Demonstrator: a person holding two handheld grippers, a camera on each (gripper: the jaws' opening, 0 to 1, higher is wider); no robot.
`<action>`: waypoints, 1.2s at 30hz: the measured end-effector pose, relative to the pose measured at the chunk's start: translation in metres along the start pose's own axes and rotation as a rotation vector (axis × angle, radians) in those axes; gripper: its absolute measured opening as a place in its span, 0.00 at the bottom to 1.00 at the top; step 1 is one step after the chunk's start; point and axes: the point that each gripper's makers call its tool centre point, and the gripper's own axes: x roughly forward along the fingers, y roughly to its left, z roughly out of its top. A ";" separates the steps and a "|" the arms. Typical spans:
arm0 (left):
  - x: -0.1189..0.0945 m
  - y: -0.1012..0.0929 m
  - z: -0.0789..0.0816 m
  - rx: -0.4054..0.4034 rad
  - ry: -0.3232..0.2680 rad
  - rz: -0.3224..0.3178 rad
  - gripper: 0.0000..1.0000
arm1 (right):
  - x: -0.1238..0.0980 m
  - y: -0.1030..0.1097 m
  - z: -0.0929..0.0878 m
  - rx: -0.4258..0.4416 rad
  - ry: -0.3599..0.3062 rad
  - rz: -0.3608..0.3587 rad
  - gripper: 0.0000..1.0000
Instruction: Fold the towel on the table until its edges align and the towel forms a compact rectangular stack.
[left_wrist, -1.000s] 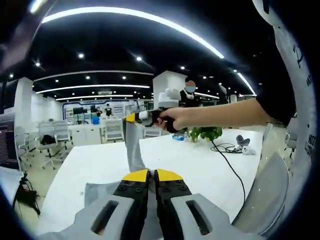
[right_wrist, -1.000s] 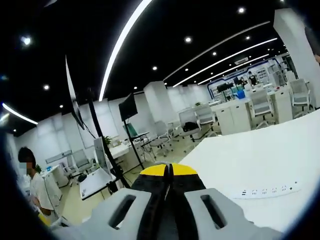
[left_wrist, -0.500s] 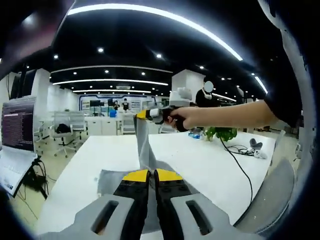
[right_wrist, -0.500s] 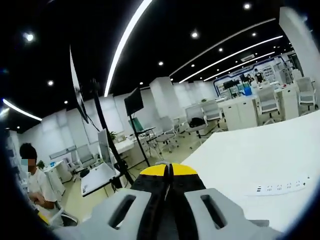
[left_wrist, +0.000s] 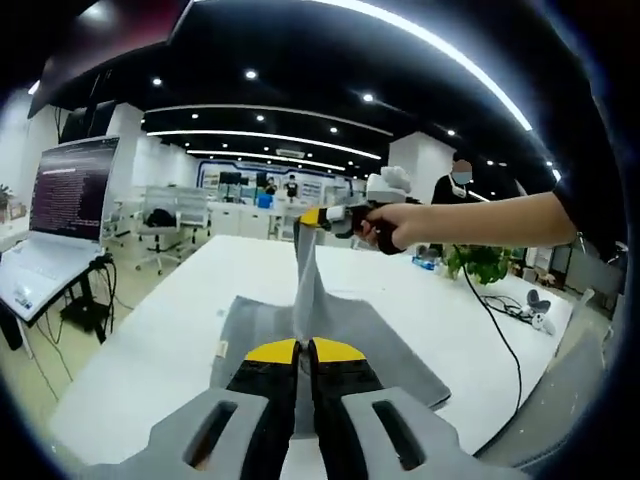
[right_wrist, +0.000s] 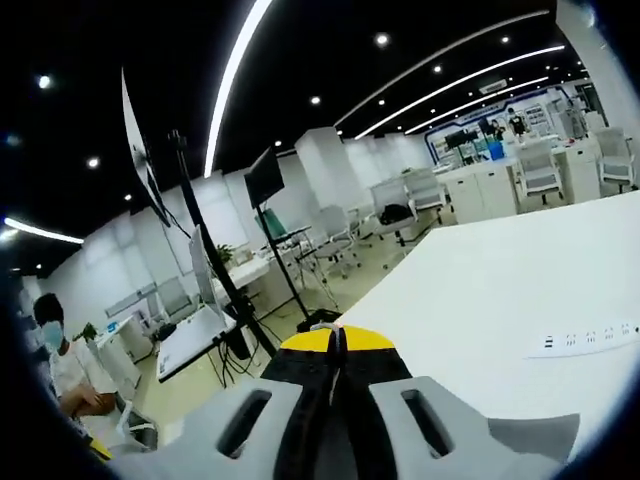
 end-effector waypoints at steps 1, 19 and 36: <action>0.001 0.003 -0.003 -0.006 0.006 0.004 0.04 | 0.003 0.001 -0.004 0.005 0.009 -0.002 0.00; 0.009 0.055 -0.062 -0.105 0.112 0.147 0.04 | 0.060 0.000 -0.075 -0.009 0.109 -0.010 0.00; 0.021 0.082 -0.100 -0.199 0.153 0.219 0.04 | 0.098 -0.005 -0.120 -0.030 0.188 -0.051 0.00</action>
